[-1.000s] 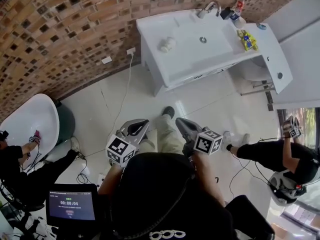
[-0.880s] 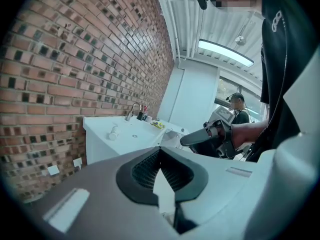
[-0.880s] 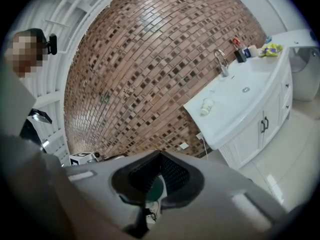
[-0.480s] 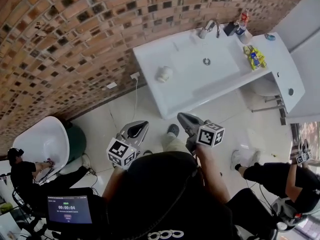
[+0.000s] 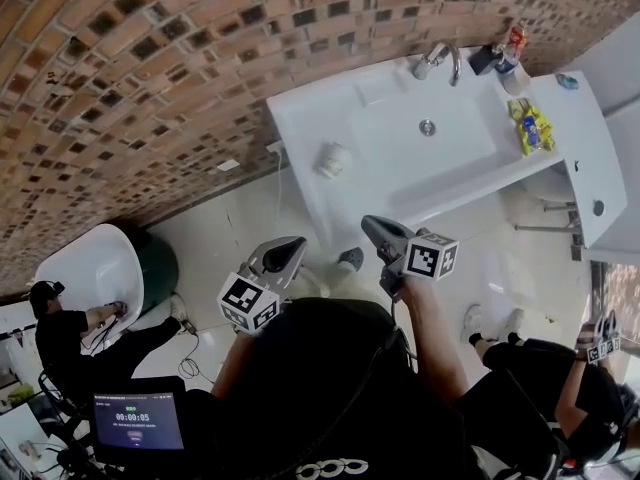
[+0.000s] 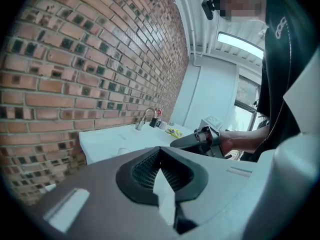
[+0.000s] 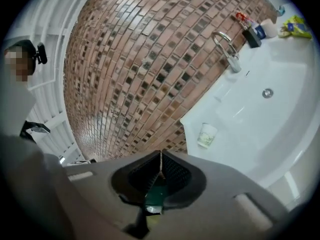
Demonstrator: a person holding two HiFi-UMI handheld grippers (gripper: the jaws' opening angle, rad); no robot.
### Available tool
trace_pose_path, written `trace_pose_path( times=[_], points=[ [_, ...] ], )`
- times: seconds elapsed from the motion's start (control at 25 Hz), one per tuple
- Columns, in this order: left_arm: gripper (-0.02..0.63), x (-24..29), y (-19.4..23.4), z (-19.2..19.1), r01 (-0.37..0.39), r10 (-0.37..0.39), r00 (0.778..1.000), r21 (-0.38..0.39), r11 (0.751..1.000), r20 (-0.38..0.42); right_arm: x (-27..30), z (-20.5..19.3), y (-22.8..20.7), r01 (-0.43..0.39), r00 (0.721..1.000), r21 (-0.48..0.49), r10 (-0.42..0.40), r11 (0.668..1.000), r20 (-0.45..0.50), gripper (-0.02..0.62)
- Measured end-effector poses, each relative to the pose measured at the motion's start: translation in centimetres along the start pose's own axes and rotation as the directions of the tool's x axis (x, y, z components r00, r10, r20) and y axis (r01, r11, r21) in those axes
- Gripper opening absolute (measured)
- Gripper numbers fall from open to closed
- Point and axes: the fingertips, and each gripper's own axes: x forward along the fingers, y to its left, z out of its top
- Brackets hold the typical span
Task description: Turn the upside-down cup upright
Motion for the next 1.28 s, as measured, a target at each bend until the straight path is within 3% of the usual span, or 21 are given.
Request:
trace_pose_path(
  times=[0.24, 0.56, 0.68, 0.84, 1.0, 1.28],
  points=[
    [0.015, 1.4, 2.9, 1.6, 0.050, -0.050, 0.999, 0.010, 0.999, -0.003, 3.5, 1.7, -0.4, 0.019, 0.999, 0.019, -0.019, 1.000, -0.030, 0.016],
    [0.015, 2.6, 6.8, 5.3, 0.139, -0.141, 0.989, 0.048, 0.989, 0.038, 6.3, 5.1, 0.5, 0.125, 0.991, 0.006, -0.125, 0.992, 0.038, 0.038],
    [0.015, 2.6, 8.1, 6.0, 0.161, -0.164, 0.985, 0.051, 0.986, 0.048, 7.7, 5.2, -0.5, 0.172, 0.985, 0.048, -0.173, 0.984, 0.026, 0.096],
    [0.015, 2.1, 9.8, 6.0, 0.178, -0.180, 0.983, 0.036, 0.983, 0.045, 10.0, 5.2, -3.4, 0.196, 0.979, 0.196, -0.204, 0.961, 0.019, 0.200],
    [0.015, 1.4, 11.7, 6.0, 0.185, -0.186, 0.982, 0.033, 0.982, 0.037, 12.1, 5.2, -8.1, 0.296, 0.952, 0.280, -0.306, 0.913, -0.011, 0.269],
    [0.015, 0.4, 14.6, 6.5, 0.184, -0.185, 0.982, 0.033, 0.982, 0.035, 14.6, 2.9, -16.5, 0.473, 0.870, 0.454, -0.482, 0.755, -0.103, 0.361]
  ],
)
